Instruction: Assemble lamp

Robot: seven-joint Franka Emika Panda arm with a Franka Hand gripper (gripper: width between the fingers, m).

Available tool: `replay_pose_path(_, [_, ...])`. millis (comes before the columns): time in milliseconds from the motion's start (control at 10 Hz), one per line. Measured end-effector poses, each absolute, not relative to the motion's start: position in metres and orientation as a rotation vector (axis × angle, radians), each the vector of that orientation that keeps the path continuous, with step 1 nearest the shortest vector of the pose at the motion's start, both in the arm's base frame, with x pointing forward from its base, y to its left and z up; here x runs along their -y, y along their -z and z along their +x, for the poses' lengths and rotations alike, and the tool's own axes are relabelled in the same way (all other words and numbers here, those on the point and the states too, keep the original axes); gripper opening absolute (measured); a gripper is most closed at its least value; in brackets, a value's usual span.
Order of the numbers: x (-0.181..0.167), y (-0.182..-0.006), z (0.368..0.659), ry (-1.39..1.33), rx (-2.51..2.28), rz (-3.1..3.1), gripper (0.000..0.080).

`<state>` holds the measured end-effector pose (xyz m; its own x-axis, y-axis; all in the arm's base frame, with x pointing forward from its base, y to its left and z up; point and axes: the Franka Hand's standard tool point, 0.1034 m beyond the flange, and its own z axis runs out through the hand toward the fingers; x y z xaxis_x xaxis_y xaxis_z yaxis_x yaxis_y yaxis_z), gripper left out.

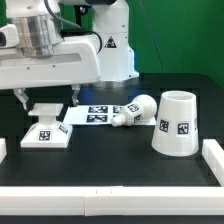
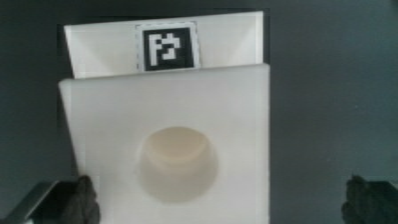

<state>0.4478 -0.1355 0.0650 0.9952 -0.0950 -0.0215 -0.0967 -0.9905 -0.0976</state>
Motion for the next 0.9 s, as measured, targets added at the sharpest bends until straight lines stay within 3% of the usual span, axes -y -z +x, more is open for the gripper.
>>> replay_pose_path(300, [0.141, -0.077, 0.451, -0.004, -0.116, -3.042, 0.0699])
replay_pose_path(900, [0.145, -0.051, 0.445, -0.005, -0.096, -3.054, 0.0699])
